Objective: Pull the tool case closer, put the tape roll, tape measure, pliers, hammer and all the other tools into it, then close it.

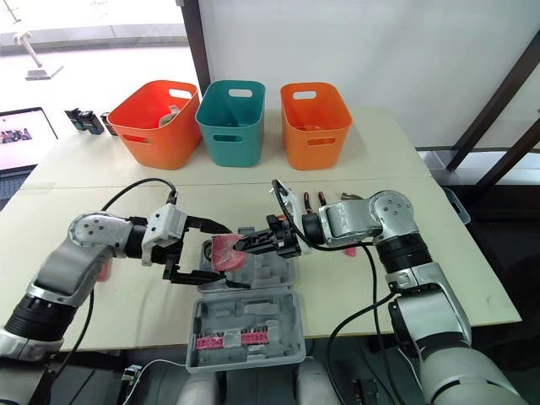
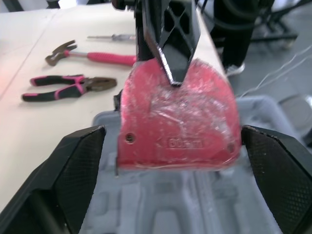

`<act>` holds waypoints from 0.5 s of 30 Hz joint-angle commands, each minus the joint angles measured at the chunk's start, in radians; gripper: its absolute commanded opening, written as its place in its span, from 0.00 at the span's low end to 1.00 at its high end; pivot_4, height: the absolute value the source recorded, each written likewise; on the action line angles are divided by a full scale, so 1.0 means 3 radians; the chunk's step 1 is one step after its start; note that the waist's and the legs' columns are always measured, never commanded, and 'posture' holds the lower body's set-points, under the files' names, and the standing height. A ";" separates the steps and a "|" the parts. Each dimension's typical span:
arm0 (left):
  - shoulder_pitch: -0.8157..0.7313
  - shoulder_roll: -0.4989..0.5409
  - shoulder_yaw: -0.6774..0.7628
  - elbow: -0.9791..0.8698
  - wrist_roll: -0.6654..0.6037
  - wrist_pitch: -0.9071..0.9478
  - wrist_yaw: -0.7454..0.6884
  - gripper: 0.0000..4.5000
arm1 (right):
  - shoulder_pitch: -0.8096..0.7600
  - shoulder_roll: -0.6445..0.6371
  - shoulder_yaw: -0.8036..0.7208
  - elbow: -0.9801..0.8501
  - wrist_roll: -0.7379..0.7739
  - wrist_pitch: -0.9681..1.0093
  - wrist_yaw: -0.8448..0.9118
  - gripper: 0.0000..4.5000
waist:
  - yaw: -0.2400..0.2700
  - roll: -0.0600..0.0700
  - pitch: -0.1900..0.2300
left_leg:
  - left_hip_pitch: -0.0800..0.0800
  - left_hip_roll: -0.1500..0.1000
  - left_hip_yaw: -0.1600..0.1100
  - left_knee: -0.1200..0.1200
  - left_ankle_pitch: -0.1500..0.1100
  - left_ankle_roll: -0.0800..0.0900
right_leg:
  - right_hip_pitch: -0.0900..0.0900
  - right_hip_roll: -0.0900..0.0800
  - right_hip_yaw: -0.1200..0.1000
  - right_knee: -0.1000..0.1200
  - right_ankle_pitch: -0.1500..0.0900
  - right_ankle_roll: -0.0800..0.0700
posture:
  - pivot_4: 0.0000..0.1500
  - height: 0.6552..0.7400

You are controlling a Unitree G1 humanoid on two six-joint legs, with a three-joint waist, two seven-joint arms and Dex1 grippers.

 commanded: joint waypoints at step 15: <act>0.1143 0.0256 0.0793 -0.0475 -0.0507 -0.0096 -0.0100 0.97 | 0.0922 -0.1279 -0.0011 0.0145 -0.0390 0.0204 0.0377 0.10 | -0.0007 0.0004 0.0003 | 0.0000 0.0000 0.0008 0.0010 -0.0008 0.0013 | -0.0004 0.0001 0.0012 -0.0005 -0.0004 -0.0018 | 1.00 1.00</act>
